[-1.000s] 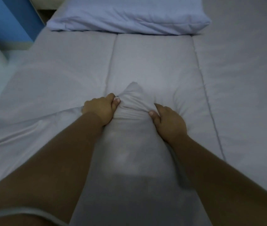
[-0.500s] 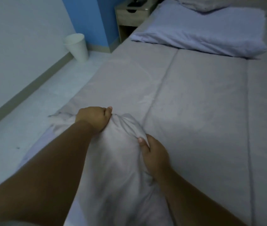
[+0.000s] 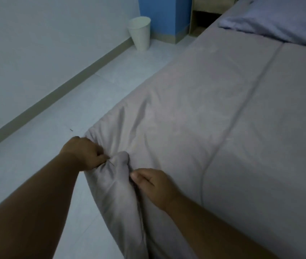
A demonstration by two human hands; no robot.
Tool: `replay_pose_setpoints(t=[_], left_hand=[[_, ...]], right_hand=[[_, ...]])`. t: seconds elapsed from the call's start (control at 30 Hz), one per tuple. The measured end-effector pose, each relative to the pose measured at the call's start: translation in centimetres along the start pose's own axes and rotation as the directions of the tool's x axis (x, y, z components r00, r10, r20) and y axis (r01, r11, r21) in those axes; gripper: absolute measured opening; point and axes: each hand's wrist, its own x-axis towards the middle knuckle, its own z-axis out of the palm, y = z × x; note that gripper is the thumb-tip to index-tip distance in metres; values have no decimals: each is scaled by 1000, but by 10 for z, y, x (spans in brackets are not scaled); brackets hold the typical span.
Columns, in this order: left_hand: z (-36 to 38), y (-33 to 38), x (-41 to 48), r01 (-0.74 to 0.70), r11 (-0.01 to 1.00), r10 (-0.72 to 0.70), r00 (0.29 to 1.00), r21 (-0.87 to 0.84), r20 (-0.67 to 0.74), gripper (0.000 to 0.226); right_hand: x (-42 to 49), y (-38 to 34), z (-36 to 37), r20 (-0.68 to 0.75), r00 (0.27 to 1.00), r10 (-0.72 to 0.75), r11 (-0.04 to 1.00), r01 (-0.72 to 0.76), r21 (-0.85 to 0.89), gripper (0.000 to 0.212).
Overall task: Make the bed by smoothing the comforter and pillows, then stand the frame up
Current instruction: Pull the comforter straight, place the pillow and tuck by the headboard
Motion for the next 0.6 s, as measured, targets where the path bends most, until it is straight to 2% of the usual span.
replay_pose_setpoints(t=[0.1, 0.17, 0.23, 0.27, 0.33, 0.4, 0.43, 0.5, 0.6], left_hand=[[29, -8, 9, -28, 999, 26, 999, 30, 45, 48], [48, -13, 22, 3, 1000, -5, 996, 22, 91, 42], [66, -18, 39, 99, 984, -90, 994, -146, 66, 38], [72, -18, 47, 166, 935, -164, 986, -313, 31, 38], [77, -13, 63, 232, 711, -339, 940, -664, -34, 38], [74, -5, 79, 214, 487, -469, 882, -847, -47, 39], [73, -4, 87, 209, 454, -498, 866, -866, -52, 43], [75, -5, 101, 218, 523, -500, 861, -824, -90, 49], [82, -11, 111, 132, 624, -409, 895, -770, -178, 48]], right_hand=[[19, 10, 14, 42, 994, -100, 950, 109, -291, 50], [38, 19, 14, -16, 986, -164, 863, 136, -487, 49], [60, 28, 6, -137, 965, -224, 766, 87, -637, 45], [69, 32, 0, -211, 948, -238, 732, 32, -680, 44], [83, 39, -14, -344, 916, -206, 690, -113, -715, 42], [92, 47, -24, -434, 890, -137, 663, -244, -708, 35], [96, 50, -26, -462, 879, -116, 659, -279, -698, 31], [101, 54, -24, -493, 860, -131, 648, -302, -699, 28], [107, 57, -18, -517, 840, -164, 602, -330, -727, 26]])
